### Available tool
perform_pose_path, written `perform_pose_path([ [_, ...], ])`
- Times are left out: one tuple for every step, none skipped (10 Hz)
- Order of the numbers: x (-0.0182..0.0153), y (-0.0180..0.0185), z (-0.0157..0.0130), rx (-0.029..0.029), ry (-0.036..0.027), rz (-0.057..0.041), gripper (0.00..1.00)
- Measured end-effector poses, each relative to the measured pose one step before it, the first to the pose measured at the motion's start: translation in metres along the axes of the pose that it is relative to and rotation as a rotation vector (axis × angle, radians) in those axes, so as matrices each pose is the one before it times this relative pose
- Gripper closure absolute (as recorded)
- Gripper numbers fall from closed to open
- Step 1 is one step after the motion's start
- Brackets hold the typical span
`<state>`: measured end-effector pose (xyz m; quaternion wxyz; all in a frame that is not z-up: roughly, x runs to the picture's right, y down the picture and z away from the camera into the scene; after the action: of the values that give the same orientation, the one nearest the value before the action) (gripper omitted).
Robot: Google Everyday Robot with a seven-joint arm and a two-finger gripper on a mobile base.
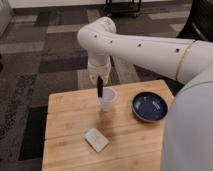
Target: Place the eraser in the ceramic cup
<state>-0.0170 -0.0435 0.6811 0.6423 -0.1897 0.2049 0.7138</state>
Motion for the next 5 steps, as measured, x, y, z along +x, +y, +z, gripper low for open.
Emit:
perform_pose_path([
  [-0.00238,-0.0016,0.00017,-0.00425,0.00437,0.00764,1.0],
  [-0.00227,-0.00266,-0.00016,-0.00282,0.00147,0.00803,1.0],
  [-0.00111,-0.00141,-0.00026,-0.0036,0.00172,0.00603,1.0],
  [-0.00046,-0.00448,0.00023,0.00042,0.00487,0.00918,1.0],
  [0.00048,-0.0021,0.00107,-0.00312,0.00516,0.00657,1.0],
])
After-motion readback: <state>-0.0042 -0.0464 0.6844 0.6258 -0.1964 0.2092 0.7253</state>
